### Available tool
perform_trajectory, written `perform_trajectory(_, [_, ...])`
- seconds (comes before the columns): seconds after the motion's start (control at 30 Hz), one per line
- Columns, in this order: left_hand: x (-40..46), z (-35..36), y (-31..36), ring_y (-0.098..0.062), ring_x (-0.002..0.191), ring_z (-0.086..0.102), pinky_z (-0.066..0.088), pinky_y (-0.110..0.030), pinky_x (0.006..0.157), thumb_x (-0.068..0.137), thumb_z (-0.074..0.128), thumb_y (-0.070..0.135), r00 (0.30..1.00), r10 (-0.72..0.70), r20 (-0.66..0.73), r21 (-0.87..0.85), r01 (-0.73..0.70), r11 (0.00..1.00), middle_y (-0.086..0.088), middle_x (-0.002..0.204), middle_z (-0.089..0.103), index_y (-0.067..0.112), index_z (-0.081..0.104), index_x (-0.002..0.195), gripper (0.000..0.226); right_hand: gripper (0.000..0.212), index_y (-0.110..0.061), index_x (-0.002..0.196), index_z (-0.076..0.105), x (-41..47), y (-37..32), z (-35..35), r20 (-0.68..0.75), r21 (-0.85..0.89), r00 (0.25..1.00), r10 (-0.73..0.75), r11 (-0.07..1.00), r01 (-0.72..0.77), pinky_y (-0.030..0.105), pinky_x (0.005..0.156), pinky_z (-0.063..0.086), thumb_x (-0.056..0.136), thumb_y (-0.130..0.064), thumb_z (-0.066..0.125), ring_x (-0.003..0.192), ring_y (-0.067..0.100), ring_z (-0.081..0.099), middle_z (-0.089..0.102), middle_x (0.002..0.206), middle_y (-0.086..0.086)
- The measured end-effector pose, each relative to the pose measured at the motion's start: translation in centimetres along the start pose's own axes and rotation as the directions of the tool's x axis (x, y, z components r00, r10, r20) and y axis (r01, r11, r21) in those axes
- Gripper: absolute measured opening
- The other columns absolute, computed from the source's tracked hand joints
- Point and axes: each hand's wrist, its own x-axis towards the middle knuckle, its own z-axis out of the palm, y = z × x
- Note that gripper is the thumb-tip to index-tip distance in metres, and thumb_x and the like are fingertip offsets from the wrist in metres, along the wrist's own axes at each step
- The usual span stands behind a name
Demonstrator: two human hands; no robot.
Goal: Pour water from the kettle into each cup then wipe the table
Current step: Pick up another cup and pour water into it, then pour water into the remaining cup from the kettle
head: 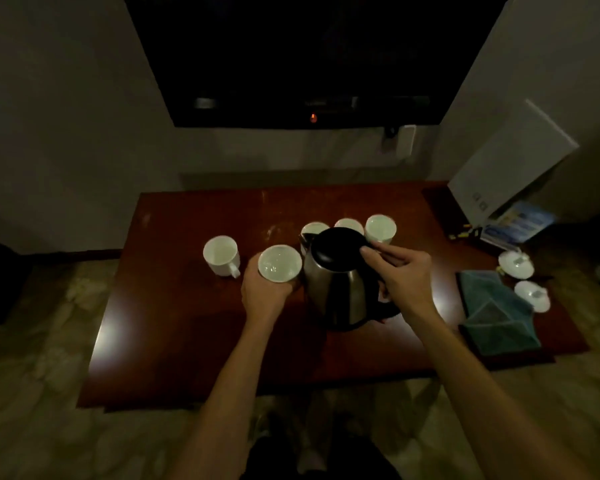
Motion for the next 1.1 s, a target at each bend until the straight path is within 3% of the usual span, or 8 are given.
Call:
perform_trajectory(0.17, [2.3,1.3,-2.4,-0.019,0.116,0.057,0.053,-0.052,0.094,0.057,0.089,0.032,0.998,-0.054,-0.025,0.035,0.054,0.998,0.006,0.123,0.062,0.031,0.054,0.125,0.077,0.035,-0.001,0.118,0.073,-0.3,4.4,1.4,-0.096,-0.019,0.994,0.059,0.998,-0.062,0.02,0.08,0.059,0.085,-0.012,0.079,0.096,0.007,0.074,0.077,0.102,0.001])
perform_trajectory(0.3, [4.3,2.7,-3.9,-0.019,0.116,0.056,0.053,-0.051,0.095,0.05,0.086,0.045,0.993,-0.105,-0.058,-0.002,0.105,0.994,0.007,0.123,0.061,0.031,0.053,0.129,0.086,0.039,-0.006,0.118,0.073,-1.0,7.7,2.7,-0.167,-0.051,0.983,0.082,0.995,-0.091,0.024,0.085,0.06,0.083,-0.019,0.081,0.102,0.01,0.073,0.077,0.107,0.001])
perform_trajectory(0.37, [5.5,3.4,-4.7,-0.019,0.116,0.056,0.052,-0.051,0.097,0.054,0.089,0.037,0.992,-0.1,-0.075,-0.009,0.1,0.995,0.006,0.123,0.061,0.029,0.053,0.13,0.084,0.038,-0.005,0.118,0.073,-1.3,9.0,3.3,-0.207,-0.049,0.975,0.075,0.995,-0.087,0.021,0.085,0.059,0.082,-0.016,0.082,0.101,0.007,0.073,0.076,0.108,0.003])
perform_trajectory(0.47, [7.3,4.3,-5.7,-0.019,0.117,0.055,0.05,-0.05,0.099,0.059,0.09,0.027,0.991,-0.079,-0.106,-0.005,0.079,0.997,0.008,0.12,0.059,0.028,0.051,0.129,0.08,0.039,-0.004,0.121,0.07,-1.7,9.9,4.0,-0.226,-0.04,0.973,0.054,0.997,-0.065,0.012,0.082,0.056,0.084,-0.008,0.08,0.097,-0.008,0.069,0.073,0.104,-0.01])
perform_trajectory(0.67, [10.4,6.2,-6.4,-0.022,0.124,0.05,0.044,-0.038,0.102,0.063,0.089,0.011,0.981,-0.105,-0.161,-0.04,0.1,0.994,0.004,0.127,0.054,0.023,0.045,0.135,0.085,0.046,-0.017,0.127,0.062,-2.2,11.3,5.3,-0.212,0.033,0.976,0.042,0.999,-0.036,0.007,0.086,0.051,0.085,-0.003,0.076,0.106,-0.015,0.064,0.066,0.109,-0.028])
perform_trajectory(0.83, [11.8,7.3,-6.9,-0.022,0.124,0.051,0.036,-0.026,0.095,0.064,0.089,0.013,0.984,-0.071,-0.161,0.003,0.072,0.997,-0.003,0.133,0.055,0.017,0.044,0.136,0.085,0.046,-0.036,0.122,0.063,-2.9,11.7,6.3,-0.223,0.079,0.974,0.047,0.996,-0.03,0.014,0.091,0.054,0.087,-0.008,0.075,0.112,-0.001,0.067,0.07,0.112,-0.024])
perform_trajectory(1.1, [13.4,8.7,-6.9,-0.024,0.129,0.048,0.035,-0.031,0.103,0.065,0.09,0.021,0.98,-0.003,-0.199,0.027,0.008,1.0,-0.006,0.137,0.052,0.013,0.041,0.137,0.088,0.046,-0.025,0.127,0.062,-2.8,12.0,6.5,-0.253,0.118,0.966,0.044,0.993,-0.014,0.015,0.091,0.054,0.087,-0.007,0.075,0.111,0.001,0.069,0.071,0.114,-0.016])
